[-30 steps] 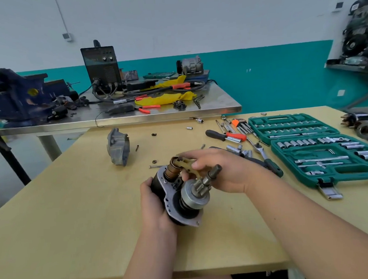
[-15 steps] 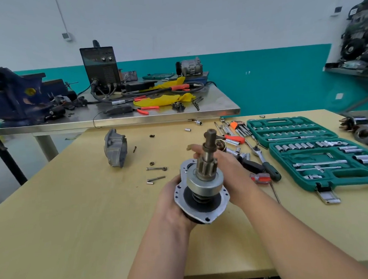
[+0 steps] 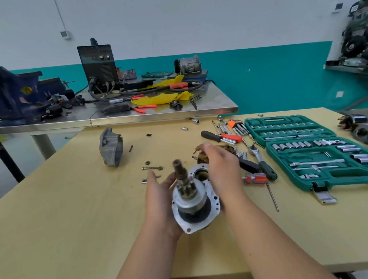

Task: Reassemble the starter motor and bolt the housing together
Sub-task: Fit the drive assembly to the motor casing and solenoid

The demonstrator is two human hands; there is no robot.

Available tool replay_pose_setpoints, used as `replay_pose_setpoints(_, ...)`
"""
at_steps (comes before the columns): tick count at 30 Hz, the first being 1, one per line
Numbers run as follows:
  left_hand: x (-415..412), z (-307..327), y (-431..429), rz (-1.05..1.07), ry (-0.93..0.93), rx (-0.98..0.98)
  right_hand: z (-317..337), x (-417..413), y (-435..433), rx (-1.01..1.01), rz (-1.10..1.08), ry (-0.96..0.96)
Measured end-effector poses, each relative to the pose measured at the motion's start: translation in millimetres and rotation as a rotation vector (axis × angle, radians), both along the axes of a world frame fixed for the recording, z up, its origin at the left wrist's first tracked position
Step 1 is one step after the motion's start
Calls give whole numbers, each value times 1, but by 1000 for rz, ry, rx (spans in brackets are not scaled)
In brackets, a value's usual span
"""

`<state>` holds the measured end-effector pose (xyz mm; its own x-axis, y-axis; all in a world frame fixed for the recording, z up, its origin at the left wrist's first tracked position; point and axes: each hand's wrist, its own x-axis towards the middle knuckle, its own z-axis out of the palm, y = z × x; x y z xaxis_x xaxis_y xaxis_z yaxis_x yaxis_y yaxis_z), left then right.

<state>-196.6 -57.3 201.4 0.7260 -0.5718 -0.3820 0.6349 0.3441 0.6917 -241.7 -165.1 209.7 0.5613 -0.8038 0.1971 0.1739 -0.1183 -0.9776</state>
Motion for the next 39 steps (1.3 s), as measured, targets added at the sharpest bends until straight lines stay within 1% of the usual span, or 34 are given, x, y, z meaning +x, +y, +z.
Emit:
replay_pose_setpoints(2, -6, -6, 10, 88, -68, -52, -9, 5, 1, -33, -66, 2)
replay_pose_setpoints(3, -12, -13, 12, 146, -148, -40, -12, 6, 3, -41, -83, 1)
replay_pose_setpoints(5, -27, -21, 10, 232, -309, 59, -14, 10, 4, -26, -79, 18)
replay_pose_setpoints(6, -35, -22, 10, 269, -373, 71, -15, 12, 5, -5, -65, 24)
replay_pose_setpoints(7, -42, -24, 10, 331, -431, 31, -15, 12, 7, 12, -40, 29)
replay_pose_setpoints(8, -47, -26, 11, 395, -556, -12, -17, 13, 7, 18, -22, 31)
replay_pose_setpoints(9, -48, -32, 11, 412, -720, -23, -18, 12, 8, 17, -17, 56)
replay_pose_setpoints(10, -49, -35, 13, 404, -879, 3, -19, 11, 8, 22, -9, 74)
replay_pose_setpoints(11, -47, -37, 15, 386, -979, 64, -15, 10, 10, 38, -5, 79)
replay_pose_setpoints(13, -40, -37, 20, 347, -1063, 216, -11, 7, 7, 94, 17, 79)
replay_pose_setpoints(15, -24, -30, 24, 269, -1068, 219, -6, 3, 1, 74, 58, 134)
replay_pose_setpoints(17, -2, -22, 27, 214, -1041, 191, -4, -3, -9, -30, 107, 235)
replay_pose_setpoints(20, 31, -9, 30, 41, -967, 155, 3, -12, -23, -305, 157, 395)
replay_pose_setpoints(22, 45, -5, 30, -67, -979, 186, 9, -18, -31, -435, 132, 494)
replay_pose_setpoints(23, 51, -4, 31, -98, -990, 198, 14, -20, -36, -534, 92, 566)
replay_pose_setpoints(25, 59, 0, 30, -152, -1006, 198, 26, -24, -49, -858, -43, 726)
replay_pose_setpoints(26, 61, 1, 29, -183, -1024, 197, 30, -24, -55, -986, -81, 736)
replay_pose_setpoints(27, 62, 4, 28, -213, -1047, 201, 34, -24, -58, -1038, -92, 684)
replay_pose_setpoints(28, 63, 7, 26, -245, -1064, 207, 37, -22, -60, -994, -90, 582)
replay_pose_setpoints(29, 63, 10, 24, -276, -1066, 206, 39, -18, -59, -877, -88, 435)
replay_pose_setpoints(30, 62, 13, 21, -308, -1043, 190, 40, -14, -57, -695, -86, 271)
replay_pose_setpoints(31, 62, 15, 18, -340, -1003, 158, 40, -10, -55, -453, -53, 118)
replay_pose_setpoints(32, 60, 16, 14, -366, -946, 114, 40, -6, -52, -219, 7, 22)
replay_pose_setpoints(33, 58, 16, 10, -379, -881, 65, 39, -3, -52, -70, 62, -12)
replay_pose_setpoints(34, 56, 16, 5, -377, -807, 17, 37, 0, -53, -35, 99, 23)
replay_pose_setpoints(35, 54, 14, 1, -362, -740, -24, 35, 1, -53, -78, 120, 91)
replay_pose_setpoints(37, 52, 7, -7, -328, -651, -65, 31, 4, -53, -254, 132, 204)
replay_pose_setpoints(39, 52, 0, -12, -324, -607, -78, 26, 6, -50, -447, 155, 260)
